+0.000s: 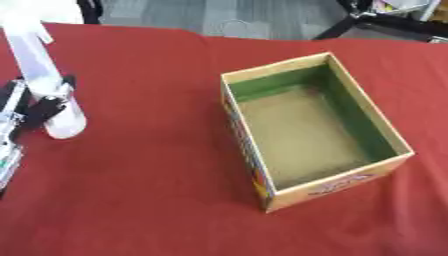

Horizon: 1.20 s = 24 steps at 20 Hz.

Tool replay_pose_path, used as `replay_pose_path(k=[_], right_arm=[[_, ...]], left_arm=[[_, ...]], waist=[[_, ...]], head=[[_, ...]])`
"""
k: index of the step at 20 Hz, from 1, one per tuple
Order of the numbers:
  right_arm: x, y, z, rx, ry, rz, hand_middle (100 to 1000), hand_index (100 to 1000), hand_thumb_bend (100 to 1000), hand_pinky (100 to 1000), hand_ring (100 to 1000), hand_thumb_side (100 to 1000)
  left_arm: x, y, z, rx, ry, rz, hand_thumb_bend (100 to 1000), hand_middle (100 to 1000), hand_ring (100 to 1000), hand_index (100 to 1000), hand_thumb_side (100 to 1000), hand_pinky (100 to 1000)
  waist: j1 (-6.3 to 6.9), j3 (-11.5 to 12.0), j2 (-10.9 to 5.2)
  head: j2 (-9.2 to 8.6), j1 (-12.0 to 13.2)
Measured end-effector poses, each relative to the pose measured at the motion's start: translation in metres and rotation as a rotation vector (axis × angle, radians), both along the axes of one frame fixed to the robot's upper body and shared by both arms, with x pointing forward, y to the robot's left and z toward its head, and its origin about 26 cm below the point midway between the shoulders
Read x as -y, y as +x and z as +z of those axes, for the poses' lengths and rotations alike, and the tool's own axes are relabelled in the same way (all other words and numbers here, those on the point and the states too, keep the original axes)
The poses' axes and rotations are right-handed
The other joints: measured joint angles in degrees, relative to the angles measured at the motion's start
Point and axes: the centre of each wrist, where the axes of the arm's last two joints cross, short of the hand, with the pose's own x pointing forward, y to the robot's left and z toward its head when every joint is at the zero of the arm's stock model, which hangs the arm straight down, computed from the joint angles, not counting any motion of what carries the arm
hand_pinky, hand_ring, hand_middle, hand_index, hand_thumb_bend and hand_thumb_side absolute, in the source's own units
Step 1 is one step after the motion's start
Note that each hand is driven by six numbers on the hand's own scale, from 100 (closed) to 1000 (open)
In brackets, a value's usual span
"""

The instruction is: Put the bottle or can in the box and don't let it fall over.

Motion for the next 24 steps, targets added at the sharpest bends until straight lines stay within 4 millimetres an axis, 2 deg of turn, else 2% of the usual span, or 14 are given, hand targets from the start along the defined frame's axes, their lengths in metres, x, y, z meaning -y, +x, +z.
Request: replay_pose_path(k=[7, 11, 14, 20, 24], right_arm=[[0.001, 0.000, 0.000, 0.000, 0.004, -0.005, 754, 766, 100, 577, 661, 810], [0.002, -0.001, -0.001, -0.001, 0.007, -0.007, 754, 766, 100, 577, 660, 808], [0.002, -0.002, -0.001, -0.002, 0.009, -0.009, 754, 766, 100, 577, 660, 808], [0.005, -0.002, 0.000, 0.000, 0.001, 0.000, 755, 767, 100, 578, 661, 804], [0.008, -0.002, 0.002, 0.004, -0.010, 0.013, 756, 768, 100, 578, 662, 804]], left_arm=[[0.007, -0.002, 0.006, 0.030, -0.020, -0.034, 100, 285, 1000, 118, 574, 1000], [0.015, -0.005, 0.020, 0.090, -0.024, -0.068, 100, 285, 1000, 119, 573, 1000], [0.026, -0.008, 0.038, 0.154, -0.033, -0.110, 100, 285, 1000, 119, 573, 1000], [0.062, -0.016, 0.083, 0.284, -0.057, -0.259, 100, 285, 1000, 121, 573, 1000], [0.100, -0.021, 0.104, 0.316, -0.088, -0.411, 100, 294, 1000, 122, 576, 997]], waist=[[0.15, -0.01, -0.15], [0.17, -0.01, -0.36], [0.21, 0.02, -0.66], [0.82, 0.17, -1.35], [1.52, -0.33, -2.13]], head=[[0.03, -0.23], [0.43, -0.24], [0.53, -0.28], [1.37, -1.31], [1.98, -2.50]])
